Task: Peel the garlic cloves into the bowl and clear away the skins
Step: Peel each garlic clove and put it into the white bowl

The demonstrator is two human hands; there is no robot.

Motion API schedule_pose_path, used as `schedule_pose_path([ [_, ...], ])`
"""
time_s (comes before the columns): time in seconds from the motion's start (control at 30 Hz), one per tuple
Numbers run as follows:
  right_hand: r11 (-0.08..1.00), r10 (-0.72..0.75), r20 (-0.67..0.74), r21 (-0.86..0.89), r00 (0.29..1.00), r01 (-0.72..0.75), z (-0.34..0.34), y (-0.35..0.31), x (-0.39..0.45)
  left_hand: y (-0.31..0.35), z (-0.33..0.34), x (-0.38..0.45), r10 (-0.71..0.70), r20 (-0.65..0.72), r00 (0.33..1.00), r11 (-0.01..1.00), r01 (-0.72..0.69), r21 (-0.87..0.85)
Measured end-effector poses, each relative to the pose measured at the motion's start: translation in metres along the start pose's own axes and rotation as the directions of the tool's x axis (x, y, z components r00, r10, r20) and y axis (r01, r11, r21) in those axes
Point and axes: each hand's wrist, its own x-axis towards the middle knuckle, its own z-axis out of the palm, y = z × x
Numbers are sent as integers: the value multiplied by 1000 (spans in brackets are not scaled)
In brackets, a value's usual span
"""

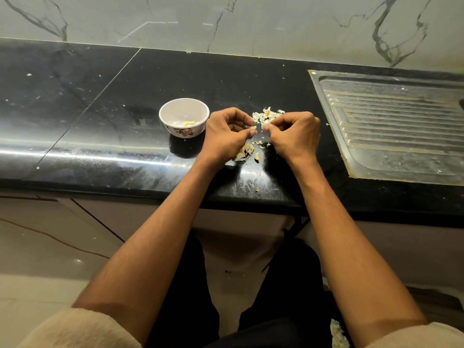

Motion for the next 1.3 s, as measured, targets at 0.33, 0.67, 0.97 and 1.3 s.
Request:
schedule_pose_path([
  [0.33,936,-130,77,339,988,97,2,-5,-4,1,0,0,5,-2,1000,1000,-5,-9],
  [0.67,902,-63,196,431,978,-29,4,-2,-3,2,1,-2,2,-8,1000,1000,-2,-30],
  [0.97,871,24,154,483,988,-97,4,-4,0,1,1,1,-34,-78,996,999,33,-21],
  [1.3,835,-79,129,550,989,-4,0,-58,18,-3,3,8,-83,-46,995,995,85,43],
])
